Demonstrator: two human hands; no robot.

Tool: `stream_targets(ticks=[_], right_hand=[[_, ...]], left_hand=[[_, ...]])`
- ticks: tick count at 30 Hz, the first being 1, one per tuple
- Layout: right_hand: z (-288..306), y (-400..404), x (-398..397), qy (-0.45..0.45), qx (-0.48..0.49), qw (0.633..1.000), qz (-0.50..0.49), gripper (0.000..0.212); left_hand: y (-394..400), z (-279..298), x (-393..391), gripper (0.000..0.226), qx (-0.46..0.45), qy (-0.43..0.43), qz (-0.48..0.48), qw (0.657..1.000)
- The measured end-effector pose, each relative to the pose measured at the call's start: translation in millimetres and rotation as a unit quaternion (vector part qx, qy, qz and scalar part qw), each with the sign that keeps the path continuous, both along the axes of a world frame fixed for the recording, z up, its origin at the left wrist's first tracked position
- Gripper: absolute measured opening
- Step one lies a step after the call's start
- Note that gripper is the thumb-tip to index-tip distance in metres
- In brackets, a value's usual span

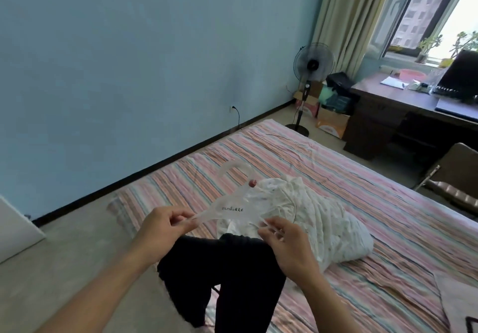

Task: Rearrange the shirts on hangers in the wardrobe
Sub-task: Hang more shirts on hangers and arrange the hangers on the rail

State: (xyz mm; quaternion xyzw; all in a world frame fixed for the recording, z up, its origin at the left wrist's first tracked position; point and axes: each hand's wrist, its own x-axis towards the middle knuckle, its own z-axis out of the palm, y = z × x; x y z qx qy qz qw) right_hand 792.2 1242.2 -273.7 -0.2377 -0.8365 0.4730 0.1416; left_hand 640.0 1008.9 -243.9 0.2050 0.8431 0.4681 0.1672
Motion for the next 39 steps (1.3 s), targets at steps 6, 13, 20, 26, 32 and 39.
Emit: stream_targets(ticks=[6, 13, 20, 26, 32, 39], right_hand=[[64, -70, 17, 0.079, 0.092, 0.992, 0.033, 0.014], [126, -134, 30, 0.156, 0.142, 0.970, 0.121, 0.023], [180, -196, 19, 0.200, 0.179, 0.919, 0.289, 0.019], [199, -247, 2, 0.233, 0.132, 0.862, 0.430, 0.018], [204, -288, -10, 0.251, 0.050, 0.794, 0.552, 0.015], [210, -341, -14, 0.282, 0.030, 0.694, 0.662, 0.015]], left_hand=[[-82, 64, 54, 0.023, 0.037, 0.055, 0.045, 0.997], [-153, 108, 107, 0.020, 0.048, 0.130, 0.173, 0.975], [-221, 142, 157, 0.021, 0.092, 0.189, 0.256, 0.944], [-263, 155, 200, 0.031, 0.092, 0.212, 0.357, 0.905], [-280, 168, 247, 0.021, 0.090, 0.235, 0.457, 0.853], [-293, 176, 306, 0.022, 0.038, 0.247, 0.538, 0.805]])
